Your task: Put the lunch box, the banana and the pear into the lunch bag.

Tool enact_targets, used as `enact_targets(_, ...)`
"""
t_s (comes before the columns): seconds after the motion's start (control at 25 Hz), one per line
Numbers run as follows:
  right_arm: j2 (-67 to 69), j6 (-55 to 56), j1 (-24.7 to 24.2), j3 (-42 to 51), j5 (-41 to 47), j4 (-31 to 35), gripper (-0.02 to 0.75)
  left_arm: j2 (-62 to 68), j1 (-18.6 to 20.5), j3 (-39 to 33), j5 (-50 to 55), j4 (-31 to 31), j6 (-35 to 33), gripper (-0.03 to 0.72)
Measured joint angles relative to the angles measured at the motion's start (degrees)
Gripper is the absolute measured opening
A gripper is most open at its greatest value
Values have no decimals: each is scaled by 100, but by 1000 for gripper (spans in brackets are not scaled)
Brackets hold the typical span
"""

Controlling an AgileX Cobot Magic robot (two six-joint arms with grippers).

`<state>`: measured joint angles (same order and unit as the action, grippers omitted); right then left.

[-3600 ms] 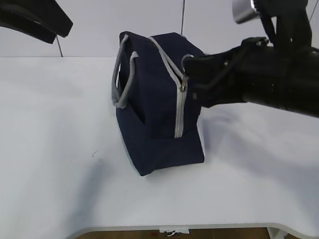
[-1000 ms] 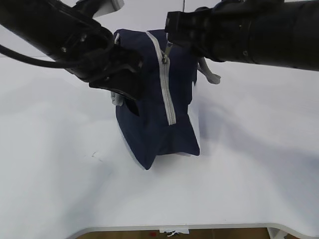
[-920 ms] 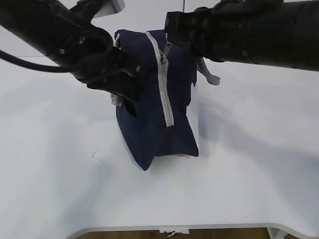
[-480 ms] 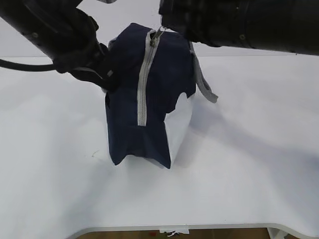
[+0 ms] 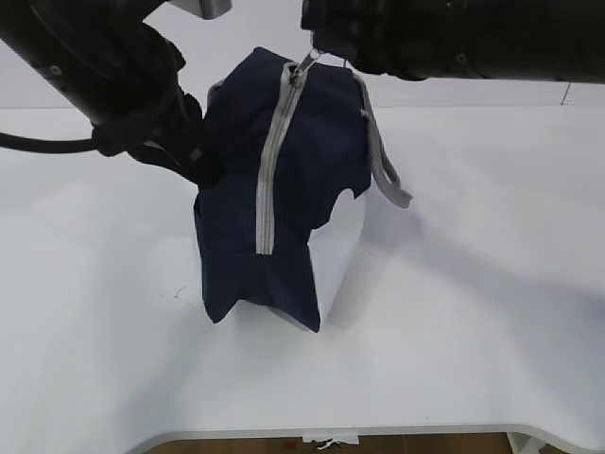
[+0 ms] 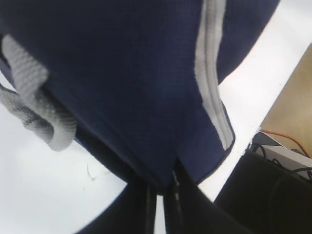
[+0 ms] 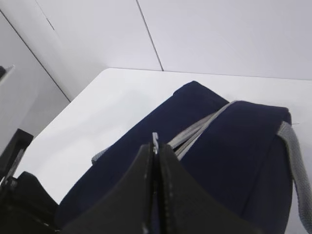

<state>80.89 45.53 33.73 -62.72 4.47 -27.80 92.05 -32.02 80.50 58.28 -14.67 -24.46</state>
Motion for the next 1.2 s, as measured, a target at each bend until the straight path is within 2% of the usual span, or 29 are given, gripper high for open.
enact_targets(0.2, 140, 0, 20, -243, 334, -46, 1, 0, -2, 28, -1, -21, -22, -3)
enact_targets(0.44, 428, 0, 20, -584, 453, -130, 1, 0, -12, 42, 489, 116, -55, -3)
enact_targets(1.2, 1436, 0, 9, -1713, 1156, -977, 1, 0, -12, 42, 929, 253, -89, -4)
